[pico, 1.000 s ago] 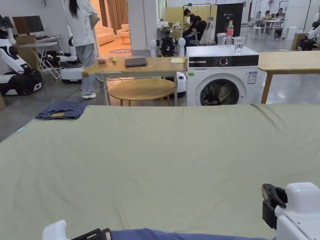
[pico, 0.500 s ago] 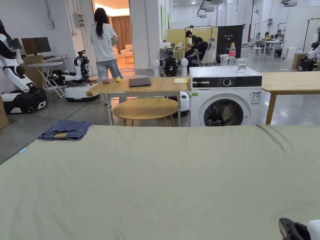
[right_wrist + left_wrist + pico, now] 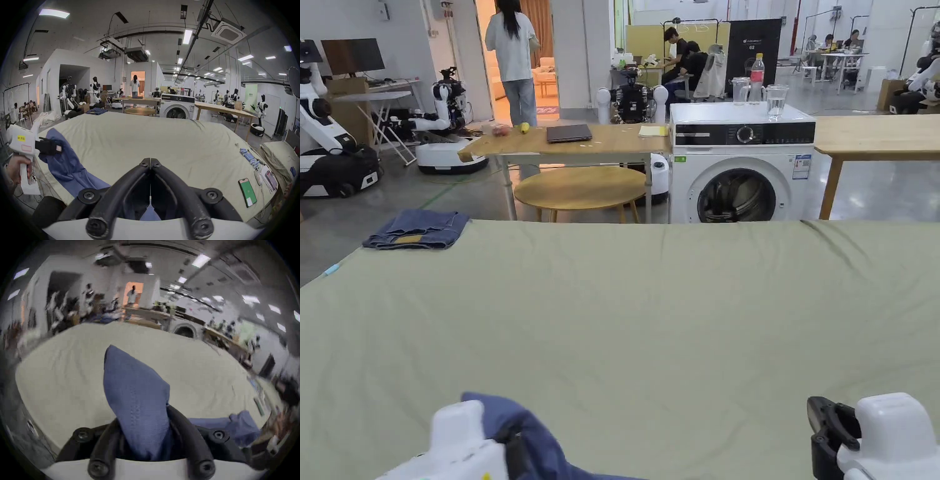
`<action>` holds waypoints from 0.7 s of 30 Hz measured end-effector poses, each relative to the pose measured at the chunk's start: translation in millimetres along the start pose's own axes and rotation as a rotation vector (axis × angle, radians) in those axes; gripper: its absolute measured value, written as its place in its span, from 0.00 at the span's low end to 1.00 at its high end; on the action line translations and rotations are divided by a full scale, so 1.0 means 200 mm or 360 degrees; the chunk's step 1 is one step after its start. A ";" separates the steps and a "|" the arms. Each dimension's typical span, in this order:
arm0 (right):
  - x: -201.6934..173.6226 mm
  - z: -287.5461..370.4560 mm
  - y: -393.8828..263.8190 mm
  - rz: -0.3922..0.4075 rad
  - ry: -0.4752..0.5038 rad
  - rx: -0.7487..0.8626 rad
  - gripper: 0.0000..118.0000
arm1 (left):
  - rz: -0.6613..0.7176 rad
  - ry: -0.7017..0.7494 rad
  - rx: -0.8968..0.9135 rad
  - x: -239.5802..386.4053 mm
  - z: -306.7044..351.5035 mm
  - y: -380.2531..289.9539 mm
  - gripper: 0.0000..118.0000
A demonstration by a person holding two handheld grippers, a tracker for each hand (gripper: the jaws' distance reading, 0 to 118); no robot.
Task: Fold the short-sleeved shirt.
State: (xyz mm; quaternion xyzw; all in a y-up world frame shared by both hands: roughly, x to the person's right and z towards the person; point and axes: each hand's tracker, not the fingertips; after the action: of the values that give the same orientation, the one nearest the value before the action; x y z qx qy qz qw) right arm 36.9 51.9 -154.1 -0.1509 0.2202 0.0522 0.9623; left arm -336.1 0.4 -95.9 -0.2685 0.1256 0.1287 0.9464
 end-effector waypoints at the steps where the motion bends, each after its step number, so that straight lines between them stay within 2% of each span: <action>1: 0.00 0.01 -0.01 0.0002 0.0002 -0.0002 0.00 | -0.0079 -0.0019 -0.0020 0.12 -0.01 -0.01 0.07; 2: 0.01 0.02 -0.01 0.0003 0.0005 -0.0003 0.00 | -0.0143 -0.0068 -0.0071 0.22 -0.03 -0.02 0.07; 3: 0.02 0.03 -0.02 0.0008 0.0005 -0.0005 0.00 | -0.0236 -0.0122 -0.0127 0.44 -0.02 -0.05 0.07; 7: 0.05 0.07 -0.06 0.0032 -0.0011 -0.0025 0.00 | -0.0460 -0.0166 -0.0300 0.86 -0.18 -0.26 0.07; 11: 0.10 0.10 -0.10 0.0039 -0.0014 -0.0066 0.00 | -0.0635 -0.0067 -0.0510 0.99 -0.34 -0.44 0.07; 12: 0.10 0.10 -0.10 0.0036 -0.0012 -0.0078 0.00 | -0.0635 -0.0088 -0.0488 0.99 -0.35 -0.45 0.17; 13: 0.11 0.11 -0.11 0.0032 -0.0009 -0.0082 0.00 | -0.0613 -0.0089 -0.0468 0.98 -0.33 -0.43 0.35; 14: 0.12 0.11 -0.11 0.0028 -0.0006 -0.0086 0.00 | -0.0562 -0.0142 -0.0457 0.95 -0.30 -0.39 0.63; 15: 0.14 0.11 -0.11 0.0018 -0.0001 -0.0091 0.00 | -0.0438 -0.0281 -0.0452 0.91 -0.27 -0.33 0.87; 17: 0.15 0.10 -0.11 -0.0004 0.0016 -0.0117 0.00 | -0.0350 -0.0432 -0.0312 0.86 -0.15 -0.23 0.89; 18: 0.16 0.10 -0.11 -0.0013 0.0023 -0.0129 0.00 | -0.0326 -0.0464 -0.0208 0.82 -0.08 -0.18 0.89; 21: 0.16 0.09 -0.12 -0.0031 0.0037 -0.0149 0.00 | -0.0156 -0.0476 -0.0173 0.66 0.02 -0.07 0.89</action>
State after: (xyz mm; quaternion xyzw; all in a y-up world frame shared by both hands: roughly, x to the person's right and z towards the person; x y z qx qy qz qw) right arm 77.1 35.1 -146.7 -0.1985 0.2271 0.0515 0.9520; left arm -207.7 14.7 -126.8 -0.3030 -0.0371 0.1276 0.9437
